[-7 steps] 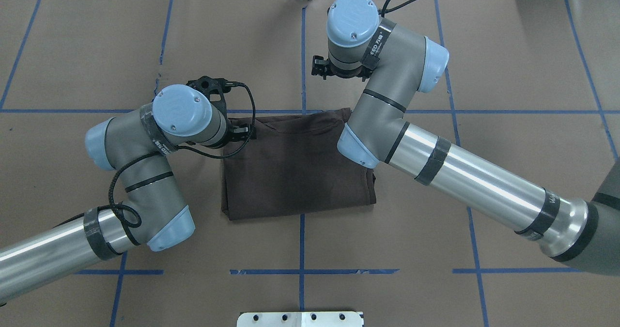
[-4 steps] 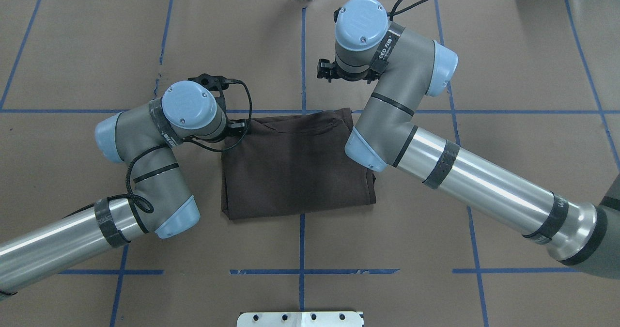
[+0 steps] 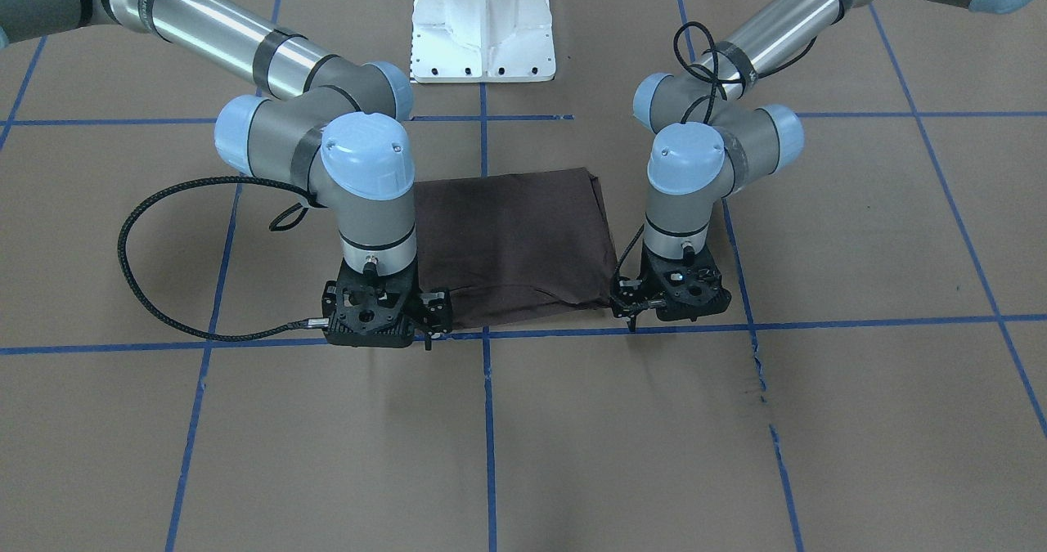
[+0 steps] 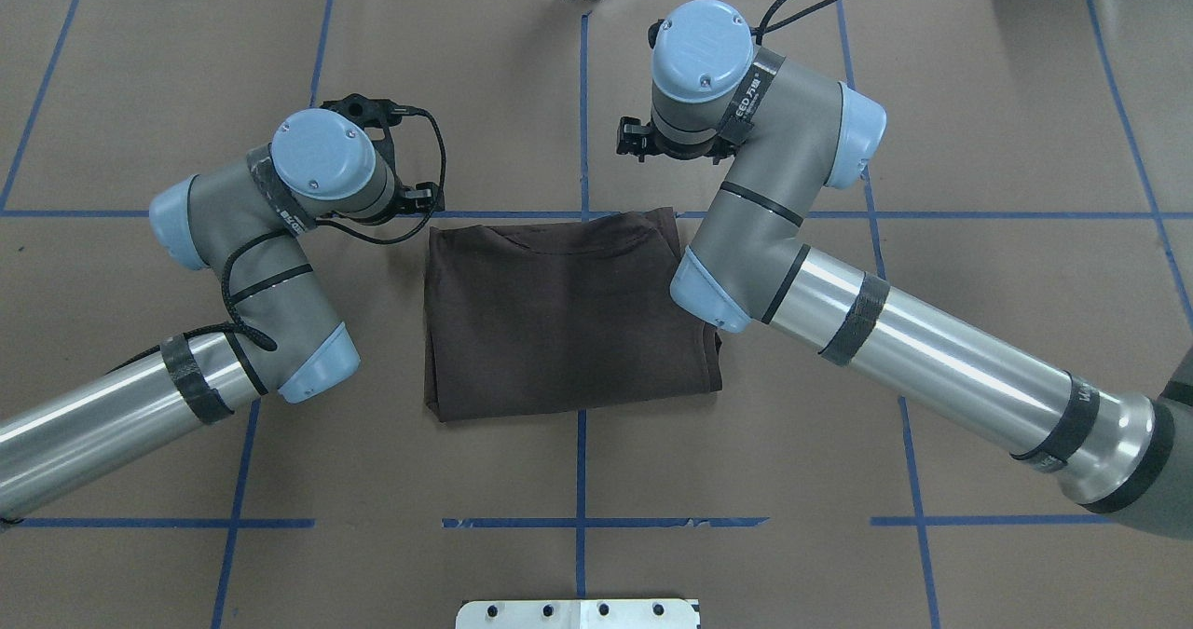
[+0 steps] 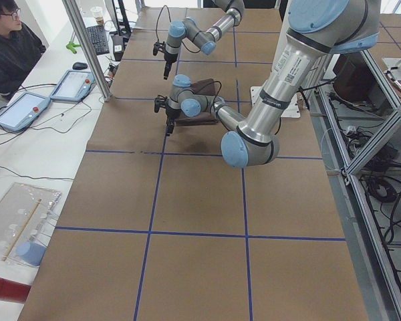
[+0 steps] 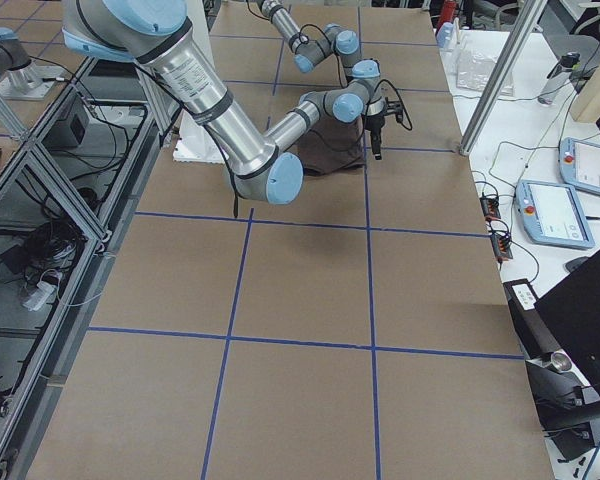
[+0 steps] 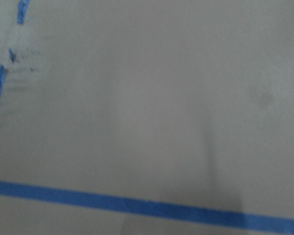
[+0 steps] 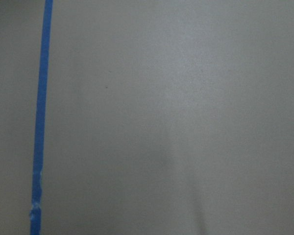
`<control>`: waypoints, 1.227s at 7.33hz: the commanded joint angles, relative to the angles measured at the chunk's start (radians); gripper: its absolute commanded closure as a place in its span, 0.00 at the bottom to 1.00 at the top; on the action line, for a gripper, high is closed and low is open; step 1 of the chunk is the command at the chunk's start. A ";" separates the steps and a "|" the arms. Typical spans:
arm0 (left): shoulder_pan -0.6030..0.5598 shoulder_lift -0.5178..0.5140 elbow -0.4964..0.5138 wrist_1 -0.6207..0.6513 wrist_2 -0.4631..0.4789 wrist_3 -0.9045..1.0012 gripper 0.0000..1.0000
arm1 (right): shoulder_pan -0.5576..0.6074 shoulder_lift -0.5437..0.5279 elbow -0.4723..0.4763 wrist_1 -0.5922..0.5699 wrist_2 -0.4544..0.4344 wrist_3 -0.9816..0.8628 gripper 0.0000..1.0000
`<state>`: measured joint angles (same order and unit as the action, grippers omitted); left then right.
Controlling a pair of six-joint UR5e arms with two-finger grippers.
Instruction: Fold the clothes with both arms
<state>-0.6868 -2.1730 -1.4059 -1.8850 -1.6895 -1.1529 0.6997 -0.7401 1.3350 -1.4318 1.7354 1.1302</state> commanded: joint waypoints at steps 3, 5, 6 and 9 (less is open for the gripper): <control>-0.036 0.097 -0.325 0.117 -0.018 0.062 0.00 | 0.020 -0.198 0.252 0.011 0.081 -0.061 0.00; -0.042 0.169 -0.572 0.330 -0.035 0.137 0.00 | 0.094 -0.307 0.419 -0.115 0.143 -0.226 0.00; -0.054 0.232 -0.659 0.355 -0.054 0.192 0.00 | 0.156 -0.374 0.485 -0.149 0.183 -0.333 0.00; -0.318 0.379 -0.726 0.357 -0.290 0.457 0.00 | 0.430 -0.610 0.517 -0.144 0.378 -0.767 0.00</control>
<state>-0.8749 -1.8650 -2.1039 -1.5312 -1.8652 -0.7975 1.0111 -1.2454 1.8435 -1.5785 2.0429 0.5495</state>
